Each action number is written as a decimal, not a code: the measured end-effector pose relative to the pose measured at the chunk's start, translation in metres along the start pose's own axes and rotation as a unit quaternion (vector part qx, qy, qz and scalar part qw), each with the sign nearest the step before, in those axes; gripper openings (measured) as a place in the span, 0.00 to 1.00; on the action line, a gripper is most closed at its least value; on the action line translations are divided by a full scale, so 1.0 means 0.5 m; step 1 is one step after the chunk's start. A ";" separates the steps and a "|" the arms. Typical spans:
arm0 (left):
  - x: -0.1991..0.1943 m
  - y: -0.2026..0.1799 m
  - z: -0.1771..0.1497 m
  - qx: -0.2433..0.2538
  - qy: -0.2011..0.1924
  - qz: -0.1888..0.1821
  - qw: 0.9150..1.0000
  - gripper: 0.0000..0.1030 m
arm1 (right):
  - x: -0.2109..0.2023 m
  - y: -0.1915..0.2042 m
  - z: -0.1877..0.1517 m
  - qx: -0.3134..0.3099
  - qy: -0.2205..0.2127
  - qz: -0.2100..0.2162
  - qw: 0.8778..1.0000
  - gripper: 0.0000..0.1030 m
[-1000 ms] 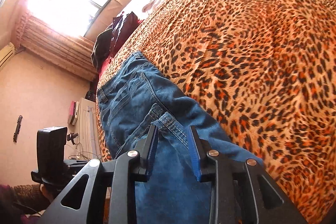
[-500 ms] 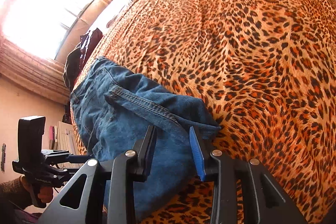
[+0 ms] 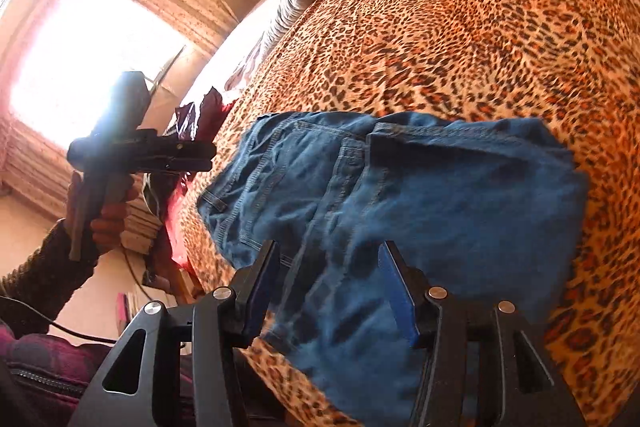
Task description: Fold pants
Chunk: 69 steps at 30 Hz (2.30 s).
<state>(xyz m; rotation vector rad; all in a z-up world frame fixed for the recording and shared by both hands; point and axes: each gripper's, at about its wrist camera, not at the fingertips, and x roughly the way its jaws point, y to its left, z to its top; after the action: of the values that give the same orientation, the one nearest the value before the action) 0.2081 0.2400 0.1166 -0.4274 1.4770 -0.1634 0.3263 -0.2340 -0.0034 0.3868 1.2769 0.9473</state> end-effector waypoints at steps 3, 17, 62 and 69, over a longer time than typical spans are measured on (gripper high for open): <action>0.021 0.060 0.084 0.045 0.043 -0.013 0.998 0.74 | 0.057 0.049 -0.044 0.106 -0.035 0.001 0.994 0.52; 0.193 0.066 0.301 0.174 0.195 -0.023 0.965 0.75 | 0.314 0.172 -0.225 0.434 -0.136 0.148 0.878 0.66; 0.079 -0.085 0.257 0.225 0.171 -0.119 0.952 0.19 | 0.317 0.240 -0.227 0.488 -0.345 0.238 0.765 0.18; 0.074 -0.263 0.257 0.249 0.150 -0.153 0.944 0.20 | 0.202 0.174 -0.252 0.476 -0.415 0.266 0.728 0.20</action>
<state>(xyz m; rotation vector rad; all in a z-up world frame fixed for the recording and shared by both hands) 0.3581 0.1289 0.1361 -0.2191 1.5890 -0.8640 0.1762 -0.1358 -0.0416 1.8509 0.6796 0.3484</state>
